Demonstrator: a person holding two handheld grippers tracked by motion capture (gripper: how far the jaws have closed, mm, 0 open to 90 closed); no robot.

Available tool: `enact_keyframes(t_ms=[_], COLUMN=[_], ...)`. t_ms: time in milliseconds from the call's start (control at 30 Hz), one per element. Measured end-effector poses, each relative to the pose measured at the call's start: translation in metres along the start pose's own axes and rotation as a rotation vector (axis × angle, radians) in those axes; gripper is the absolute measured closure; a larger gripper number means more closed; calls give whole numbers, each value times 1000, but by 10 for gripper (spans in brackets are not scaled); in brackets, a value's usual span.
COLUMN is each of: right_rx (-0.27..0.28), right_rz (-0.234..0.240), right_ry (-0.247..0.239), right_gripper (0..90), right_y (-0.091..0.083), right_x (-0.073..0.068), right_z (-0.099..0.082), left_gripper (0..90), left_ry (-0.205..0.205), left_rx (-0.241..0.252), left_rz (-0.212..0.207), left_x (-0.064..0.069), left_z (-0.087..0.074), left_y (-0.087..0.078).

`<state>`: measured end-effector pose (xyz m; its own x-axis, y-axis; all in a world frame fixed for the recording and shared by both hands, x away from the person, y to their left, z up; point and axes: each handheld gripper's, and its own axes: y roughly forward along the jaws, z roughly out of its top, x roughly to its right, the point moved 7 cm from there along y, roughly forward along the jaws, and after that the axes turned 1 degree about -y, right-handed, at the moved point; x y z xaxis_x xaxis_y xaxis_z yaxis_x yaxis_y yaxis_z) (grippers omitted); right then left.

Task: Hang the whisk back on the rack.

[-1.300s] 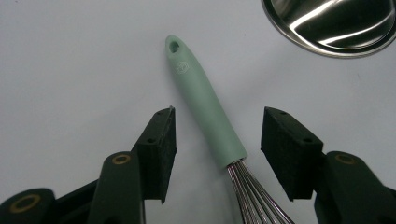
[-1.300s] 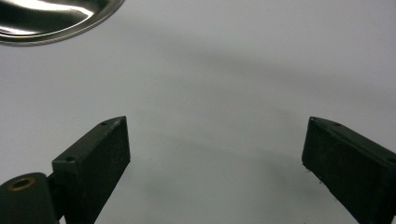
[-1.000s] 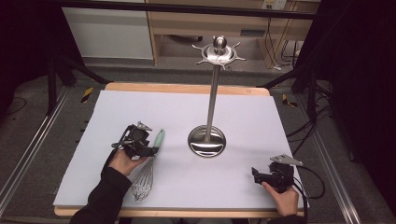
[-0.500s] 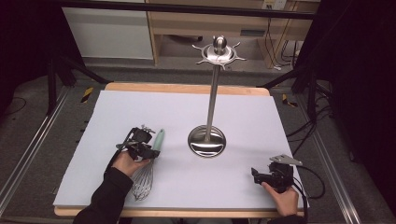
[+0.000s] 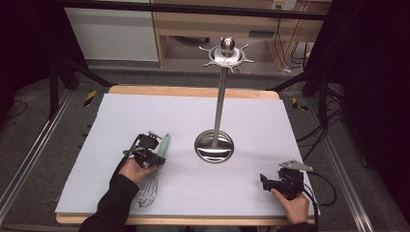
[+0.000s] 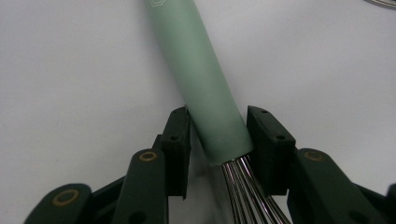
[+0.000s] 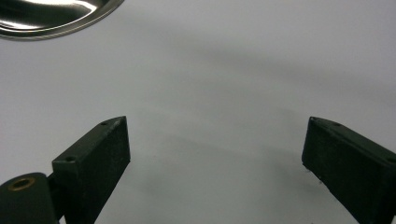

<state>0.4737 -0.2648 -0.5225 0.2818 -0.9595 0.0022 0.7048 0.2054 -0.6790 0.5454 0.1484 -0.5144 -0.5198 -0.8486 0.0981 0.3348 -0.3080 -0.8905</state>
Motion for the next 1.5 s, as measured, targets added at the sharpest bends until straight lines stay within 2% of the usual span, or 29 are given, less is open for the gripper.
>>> enact_keyframes(t_ms=[233, 433, 700, 733, 867, 933, 1000, 1033, 1100, 1167, 1200, 1233, 1267, 1300, 1333, 1367, 1400, 1500], right_rx=[-1, 0, 0, 0, 0, 1, 4, 4, 1, 1, 1, 1, 0, 0, 0, 0, -1, 0], right_rz=[1, 2, 4, 3, 3, 2, 2, 2, 1, 1, 1, 1, 3, 3, 3, 3, 3, 0], right_ry=[2, -1, -3, -4, -6, 0, -2, -2, 7, 7, 7, 7, 7, 7, 7, 7, 5, 1], right_gripper=[81, 81, 81, 81, 81, 81, 81, 81, 81, 81, 81, 81, 81, 81, 81, 81, 81, 81], right_y=[0, 0, -1, -1, -1, -1, -1, -1, -1, -1, -1, -1, -1, -1, -1, -1, -1, -1], right_x=[0, 0, 0, 1, 1, 1, 1, 1, 1, 1, 1, 1, 1, 1, 1, 1, 1, 2], right_z=[0, 0, 0, 0, 0, 0, 1, 1, 0, 0, 0, 0, 0, 0, 0, 0, 0, 0], left_gripper=[627, 659, 673, 677, 684, 685, 686, 687, 687, 687, 687, 687, 687, 687, 687, 687, 687, 687], left_ry=[-18, 0, 28, 33, 41, 51, 55, 55, 68, 72, 79, 79, 77, 77, 76, 76, 73, 71], left_rx=[-4, 4, 50, 79, 119, 169, 196, 196, 236, 249, 279, 279, 312, 312, 342, 342, 367, 386], left_rz=[14, 27, 11, 4, -7, -16, -22, -22, -23, -22, -23, -23, -25, -25, -22, -22, -20, -7], left_x=[0, 0, 4, 5, 8, 11, 13, 13, 15, 15, 15, 15, 15, 15, 14, 14, 13, 11], left_z=[1, 0, -1, -1, -1, -1, -2, -2, -4, -4, -6, -6, -7, -7, -9, -9, -11, -12], left_y=[0, -2, -14, -20, -30, -39, -46, -46, -56, -60, -66, -66, -72, -72, -77, -77, -81, -87])
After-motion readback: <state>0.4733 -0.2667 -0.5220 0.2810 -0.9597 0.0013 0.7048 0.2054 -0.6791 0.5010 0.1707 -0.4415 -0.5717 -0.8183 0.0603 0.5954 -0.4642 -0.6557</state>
